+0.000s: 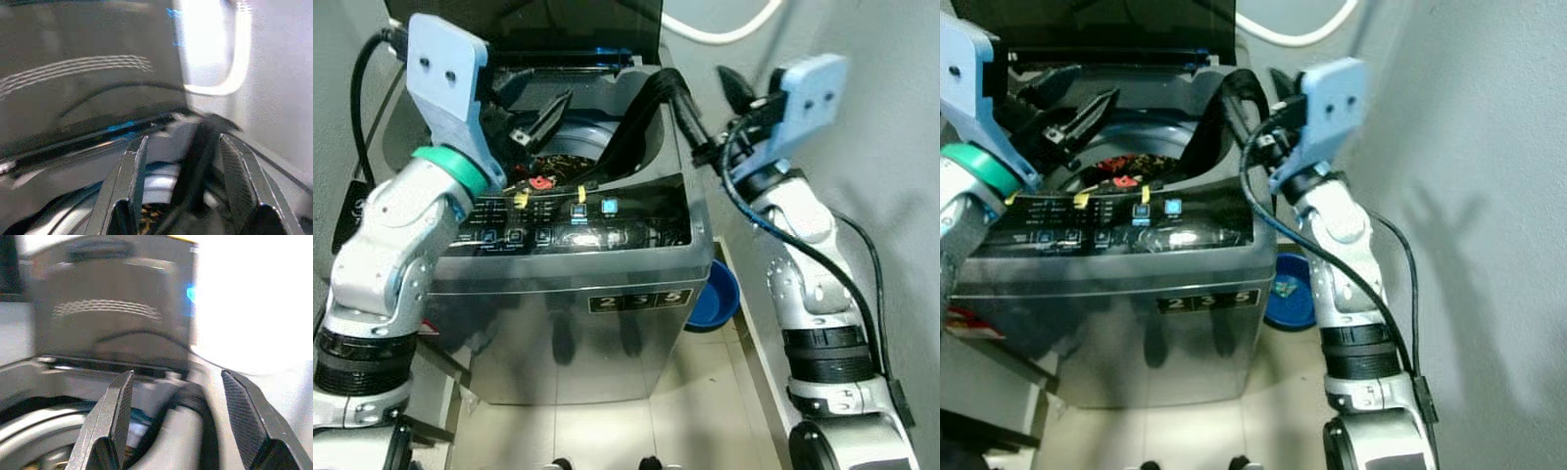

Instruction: Clothes washing

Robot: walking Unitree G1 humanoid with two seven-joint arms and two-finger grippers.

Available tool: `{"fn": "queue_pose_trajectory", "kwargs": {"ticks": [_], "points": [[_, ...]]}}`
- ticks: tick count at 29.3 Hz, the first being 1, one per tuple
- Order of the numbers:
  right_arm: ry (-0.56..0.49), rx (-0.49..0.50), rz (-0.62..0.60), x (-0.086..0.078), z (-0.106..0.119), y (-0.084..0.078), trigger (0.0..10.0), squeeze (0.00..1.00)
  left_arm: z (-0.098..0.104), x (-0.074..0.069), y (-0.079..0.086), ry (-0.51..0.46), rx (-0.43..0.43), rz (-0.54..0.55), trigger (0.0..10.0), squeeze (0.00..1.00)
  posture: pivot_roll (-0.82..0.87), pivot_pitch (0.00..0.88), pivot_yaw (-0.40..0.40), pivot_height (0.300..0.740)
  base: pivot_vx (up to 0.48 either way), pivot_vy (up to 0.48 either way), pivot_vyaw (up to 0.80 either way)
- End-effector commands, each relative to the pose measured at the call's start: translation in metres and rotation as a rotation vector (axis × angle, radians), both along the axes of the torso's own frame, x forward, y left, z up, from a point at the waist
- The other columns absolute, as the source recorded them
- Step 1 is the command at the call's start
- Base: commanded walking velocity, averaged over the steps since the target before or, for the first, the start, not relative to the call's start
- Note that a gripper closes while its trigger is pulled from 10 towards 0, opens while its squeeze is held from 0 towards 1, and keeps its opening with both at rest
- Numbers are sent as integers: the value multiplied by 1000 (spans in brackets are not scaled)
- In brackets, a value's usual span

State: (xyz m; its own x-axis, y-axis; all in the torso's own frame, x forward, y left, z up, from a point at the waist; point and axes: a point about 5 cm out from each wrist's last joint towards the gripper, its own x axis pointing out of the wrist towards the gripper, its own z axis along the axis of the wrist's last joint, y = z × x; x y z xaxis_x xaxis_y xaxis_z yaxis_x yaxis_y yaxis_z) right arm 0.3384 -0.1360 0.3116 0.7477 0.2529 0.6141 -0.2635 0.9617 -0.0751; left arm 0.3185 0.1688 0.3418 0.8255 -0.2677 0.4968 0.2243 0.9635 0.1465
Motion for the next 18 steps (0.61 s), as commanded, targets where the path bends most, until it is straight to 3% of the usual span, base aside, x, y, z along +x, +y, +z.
{"fn": "queue_pose_trajectory", "kwargs": {"ticks": [1,4,11,18], "points": [[4,32,-55,-2,-6,-10,10000,0,-4,1,15,-4,-43,85,10000,0,60,111,36,740,0,0,0],[58,72,-102,1,-20,-21,10000,0,-9,5,22,-1,-94,137,10000,0,61,95,12,740,0,0,0],[87,135,-149,8,-26,-30,10000,0,-21,6,19,12,-83,185,10000,0,71,66,-7,740,0,0,0],[70,148,-133,6,-23,-22,10000,0,-31,6,13,33,-105,189,10000,0,71,50,-19,740,0,0,0]]}}
